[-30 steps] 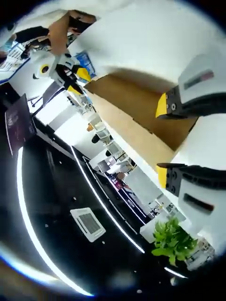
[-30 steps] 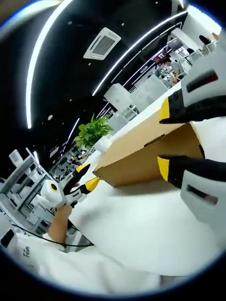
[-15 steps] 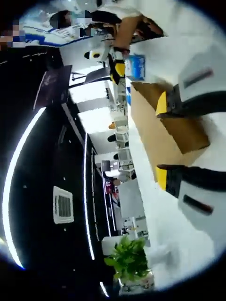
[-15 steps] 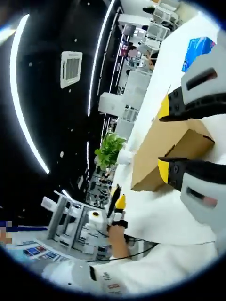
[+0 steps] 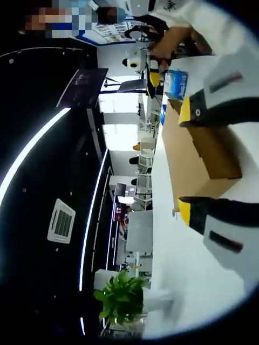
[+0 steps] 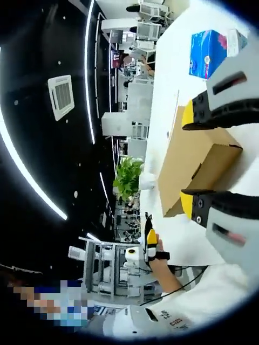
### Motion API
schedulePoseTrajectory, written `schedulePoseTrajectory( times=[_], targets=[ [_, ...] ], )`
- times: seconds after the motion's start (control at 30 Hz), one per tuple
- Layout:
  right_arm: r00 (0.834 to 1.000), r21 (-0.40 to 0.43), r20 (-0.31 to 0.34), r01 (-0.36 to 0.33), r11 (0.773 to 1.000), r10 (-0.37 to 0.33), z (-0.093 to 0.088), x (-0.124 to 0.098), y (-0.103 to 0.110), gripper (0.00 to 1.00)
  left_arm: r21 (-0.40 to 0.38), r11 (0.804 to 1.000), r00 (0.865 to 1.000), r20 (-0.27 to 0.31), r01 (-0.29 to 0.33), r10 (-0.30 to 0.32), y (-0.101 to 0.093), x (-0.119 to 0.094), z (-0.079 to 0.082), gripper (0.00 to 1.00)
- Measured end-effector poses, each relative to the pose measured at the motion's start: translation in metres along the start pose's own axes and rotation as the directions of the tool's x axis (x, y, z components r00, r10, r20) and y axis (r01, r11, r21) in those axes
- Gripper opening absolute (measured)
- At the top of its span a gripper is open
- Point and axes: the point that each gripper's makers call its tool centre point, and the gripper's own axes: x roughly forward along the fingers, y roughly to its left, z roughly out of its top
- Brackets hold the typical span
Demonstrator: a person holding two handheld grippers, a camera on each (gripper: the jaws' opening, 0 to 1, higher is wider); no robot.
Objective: Operate the shoe box by opening the lid, removing the specified soft item, and placing it in the target area until the item is outside and the box remains undamaged.
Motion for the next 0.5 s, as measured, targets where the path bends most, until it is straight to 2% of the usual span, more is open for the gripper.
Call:
schedulePoseTrajectory(
  times=[0.1, 0.13, 0.23, 0.3, 0.37, 0.43, 0.5],
  targets=[
    [1.0, 0.098, 0.019, -0.006, 0.995, 0.004, 0.006, 0.001, 0.0, 0.63, 0.035, 0.998, 0.998, -0.017, -0.055, 0.056, 0.012, -0.002, -0.001, 0.56],
    [1.0, 0.095, 0.022, 0.0, 0.995, -0.002, 0.006, 0.001, 0.0, 0.66, 0.036, 0.998, 0.998, -0.012, -0.059, 0.06, 0.012, -0.002, 0.0, 0.56],
    [0.999, 0.074, 0.009, 0.038, 0.997, -0.039, 0.005, 0.002, -0.006, 0.66, -0.01, 0.999, 0.999, 0.004, -0.047, 0.047, 0.011, -0.004, 0.005, 0.6],
    [0.998, 0.074, 0.017, 0.055, 0.996, -0.057, 0.006, 0.002, -0.01, 0.66, -0.026, 0.998, 0.998, 0.012, -0.056, 0.056, 0.014, -0.004, 0.007, 0.67],
    [0.998, 0.075, 0.02, 0.056, 0.996, -0.058, 0.005, 0.002, -0.012, 0.65, -0.034, 0.998, 0.998, 0.008, -0.059, 0.06, 0.015, -0.004, 0.006, 0.65],
    [0.997, 0.045, -0.012, 0.079, 0.996, -0.079, -0.001, 0.002, -0.017, 0.63, -0.027, 0.998, 0.998, 0.001, -0.063, 0.063, 0.017, -0.003, 0.004, 0.64],
    [0.992, -0.002, -0.055, 0.117, 0.993, -0.117, -0.01, 0.004, -0.024, 0.63, -0.008, 0.998, 0.997, -0.03, -0.067, 0.067, 0.018, 0.0, -0.004, 0.64]
  ],
)
